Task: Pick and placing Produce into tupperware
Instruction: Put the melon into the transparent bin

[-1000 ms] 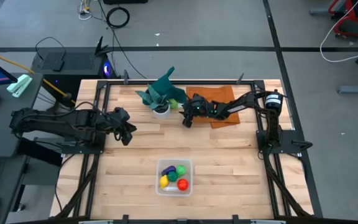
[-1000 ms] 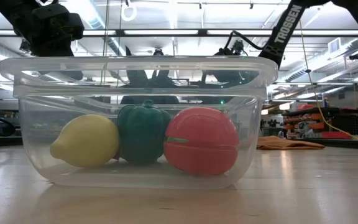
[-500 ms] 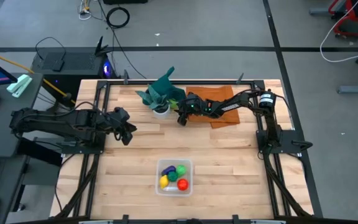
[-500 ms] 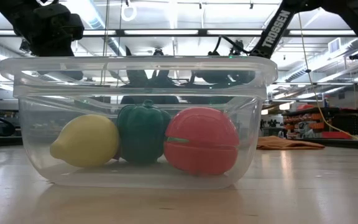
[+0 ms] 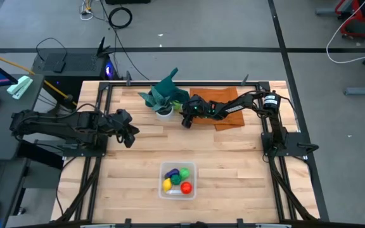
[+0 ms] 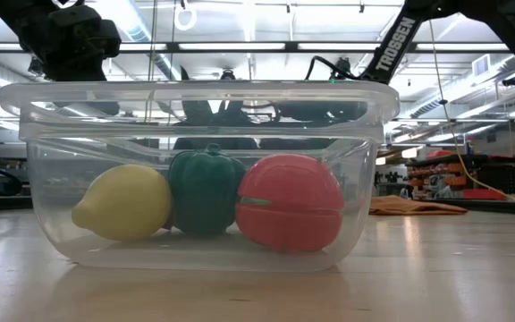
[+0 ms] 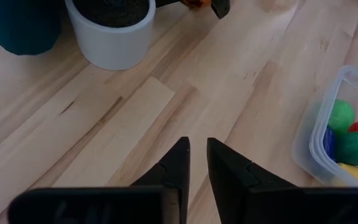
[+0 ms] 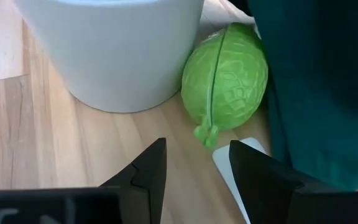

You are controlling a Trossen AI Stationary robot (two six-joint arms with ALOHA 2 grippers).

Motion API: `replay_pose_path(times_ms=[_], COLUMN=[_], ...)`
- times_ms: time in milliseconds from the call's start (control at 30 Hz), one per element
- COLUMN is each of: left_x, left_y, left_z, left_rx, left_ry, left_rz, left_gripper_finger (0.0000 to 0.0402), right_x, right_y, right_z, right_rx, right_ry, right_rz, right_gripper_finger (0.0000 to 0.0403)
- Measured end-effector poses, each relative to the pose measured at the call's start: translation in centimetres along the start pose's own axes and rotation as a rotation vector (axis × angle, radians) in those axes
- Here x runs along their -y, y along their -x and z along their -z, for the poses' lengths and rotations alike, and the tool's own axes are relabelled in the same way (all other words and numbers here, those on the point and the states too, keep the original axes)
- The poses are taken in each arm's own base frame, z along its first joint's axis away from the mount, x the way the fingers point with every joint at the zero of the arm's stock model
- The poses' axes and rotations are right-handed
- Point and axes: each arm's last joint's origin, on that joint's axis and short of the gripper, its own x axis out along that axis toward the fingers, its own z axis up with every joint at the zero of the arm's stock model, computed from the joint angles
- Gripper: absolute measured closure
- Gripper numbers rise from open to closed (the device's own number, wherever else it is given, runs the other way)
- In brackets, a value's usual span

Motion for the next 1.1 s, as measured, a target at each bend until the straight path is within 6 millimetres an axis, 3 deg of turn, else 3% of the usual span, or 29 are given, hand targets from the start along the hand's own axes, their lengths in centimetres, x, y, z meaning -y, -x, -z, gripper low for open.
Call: replay_pose_path(times_ms=[533,700,1100], left_x=[0.0,0.0,0.0], left_y=[0.0,0.0,0.0], left_z=[0.0,0.0,0.0], left_rx=[0.0,-0.001,0.0], left_ry=[-0.001,-0.001,-0.001], left_rz=[0.0,-0.001,0.0], left_gripper_finger=[0.0341,0.0346,0.0344], right_x=[0.0,0.1,0.7], right_y=[0.0,-0.1,-0.2], right_z=[-0.1,-0.9,-1.1], right_rx=[0.008,0.032,0.014], right_ry=[-0.059,-0.064,-0.114], right_rz=[0.0,0.0,0.011], right_gripper_finger=[0.0291,0.0305,0.037])
